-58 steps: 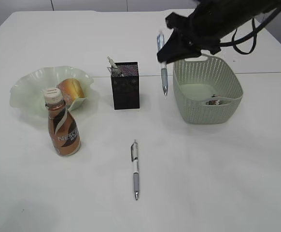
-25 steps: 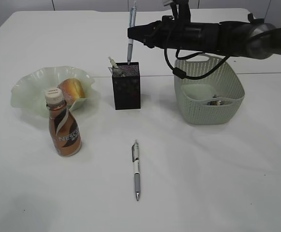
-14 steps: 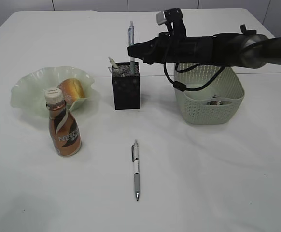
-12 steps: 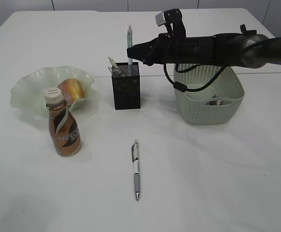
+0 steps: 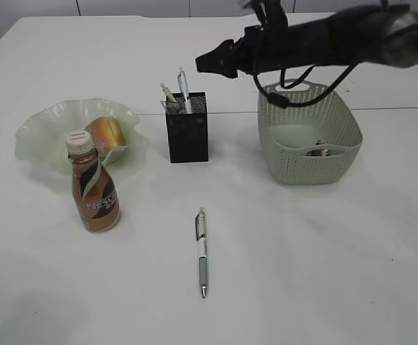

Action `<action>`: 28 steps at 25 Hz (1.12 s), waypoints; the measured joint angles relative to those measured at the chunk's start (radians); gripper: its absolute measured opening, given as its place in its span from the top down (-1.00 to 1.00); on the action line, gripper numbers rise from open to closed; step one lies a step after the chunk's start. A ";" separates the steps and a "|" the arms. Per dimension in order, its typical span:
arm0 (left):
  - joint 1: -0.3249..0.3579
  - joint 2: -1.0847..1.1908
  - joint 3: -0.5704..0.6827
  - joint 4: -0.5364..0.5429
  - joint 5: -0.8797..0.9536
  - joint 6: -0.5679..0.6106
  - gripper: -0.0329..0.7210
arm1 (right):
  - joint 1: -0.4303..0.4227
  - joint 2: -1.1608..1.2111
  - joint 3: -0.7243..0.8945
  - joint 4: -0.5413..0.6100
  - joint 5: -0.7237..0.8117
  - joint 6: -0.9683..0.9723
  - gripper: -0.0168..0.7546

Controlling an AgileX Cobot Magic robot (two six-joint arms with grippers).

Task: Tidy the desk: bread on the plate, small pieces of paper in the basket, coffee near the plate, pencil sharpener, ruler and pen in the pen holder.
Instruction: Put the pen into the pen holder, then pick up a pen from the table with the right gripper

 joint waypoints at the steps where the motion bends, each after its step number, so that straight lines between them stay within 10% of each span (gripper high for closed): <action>1: 0.000 0.000 0.000 0.000 0.000 0.000 0.10 | -0.002 -0.029 0.000 -0.072 -0.004 0.110 0.03; 14: 0.000 0.000 0.000 0.002 -0.002 0.000 0.10 | 0.158 -0.287 -0.001 -1.024 0.326 1.388 0.02; 28: 0.000 0.000 0.000 -0.035 -0.078 0.000 0.10 | 0.392 -0.127 0.005 -1.205 0.417 1.772 0.02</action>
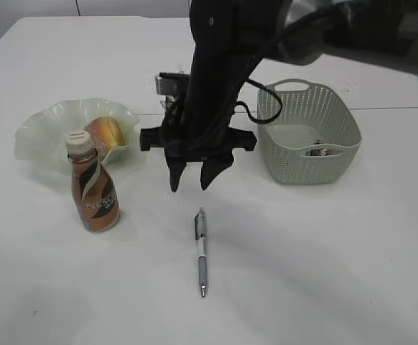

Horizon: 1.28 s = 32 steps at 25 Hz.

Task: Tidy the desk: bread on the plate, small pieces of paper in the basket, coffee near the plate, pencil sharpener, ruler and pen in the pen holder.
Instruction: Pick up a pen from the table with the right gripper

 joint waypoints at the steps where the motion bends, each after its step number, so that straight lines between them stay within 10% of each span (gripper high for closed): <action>1: 0.000 0.000 0.000 -0.001 0.000 0.000 0.10 | 0.000 0.020 0.000 0.000 0.000 0.008 0.02; 32: 0.000 0.000 0.000 -0.002 -0.004 0.000 0.10 | 0.000 0.197 0.001 -0.048 -0.010 0.063 0.02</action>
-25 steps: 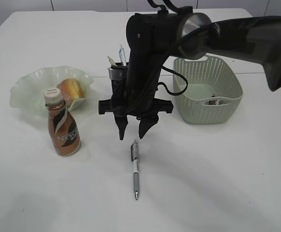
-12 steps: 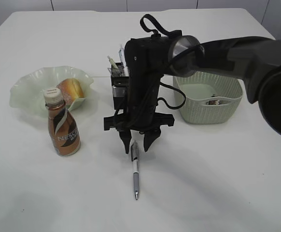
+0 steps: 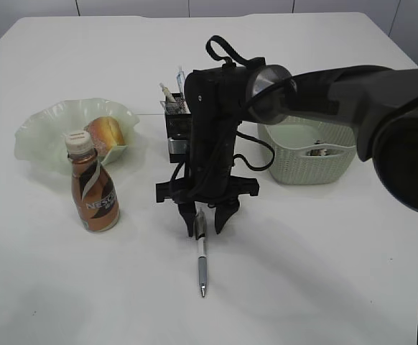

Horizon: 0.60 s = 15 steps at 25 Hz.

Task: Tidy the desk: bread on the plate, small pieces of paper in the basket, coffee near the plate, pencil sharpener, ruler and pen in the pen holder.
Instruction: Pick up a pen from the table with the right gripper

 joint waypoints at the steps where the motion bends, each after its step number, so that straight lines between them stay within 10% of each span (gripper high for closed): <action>1: 0.000 0.000 0.000 0.000 0.000 0.000 0.10 | 0.000 0.000 0.000 0.000 0.000 0.004 0.02; 15: 0.000 0.000 0.000 0.000 -0.008 0.000 0.10 | 0.008 0.008 -0.008 -0.032 0.006 0.023 0.51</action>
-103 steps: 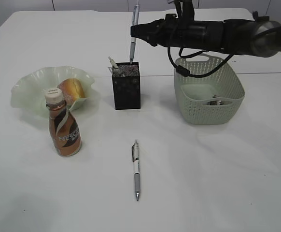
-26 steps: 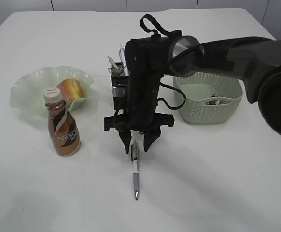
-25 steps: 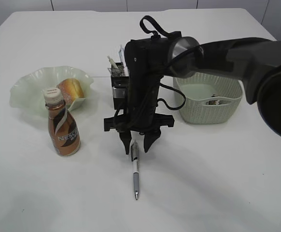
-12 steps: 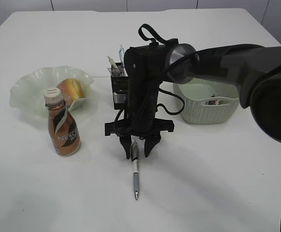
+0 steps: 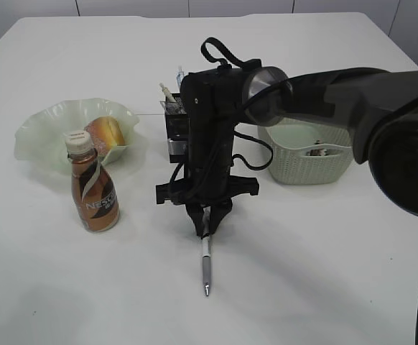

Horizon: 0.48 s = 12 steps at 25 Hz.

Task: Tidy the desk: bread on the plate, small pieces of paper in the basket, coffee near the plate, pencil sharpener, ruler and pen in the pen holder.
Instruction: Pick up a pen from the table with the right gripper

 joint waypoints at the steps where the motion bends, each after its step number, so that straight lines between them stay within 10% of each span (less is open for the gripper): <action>1: 0.000 0.000 0.000 0.000 -0.002 0.000 0.10 | 0.000 0.000 0.000 -0.002 0.000 0.000 0.55; 12: 0.000 0.000 0.000 0.000 -0.013 0.000 0.10 | 0.000 0.000 -0.002 0.012 -0.002 -0.064 0.75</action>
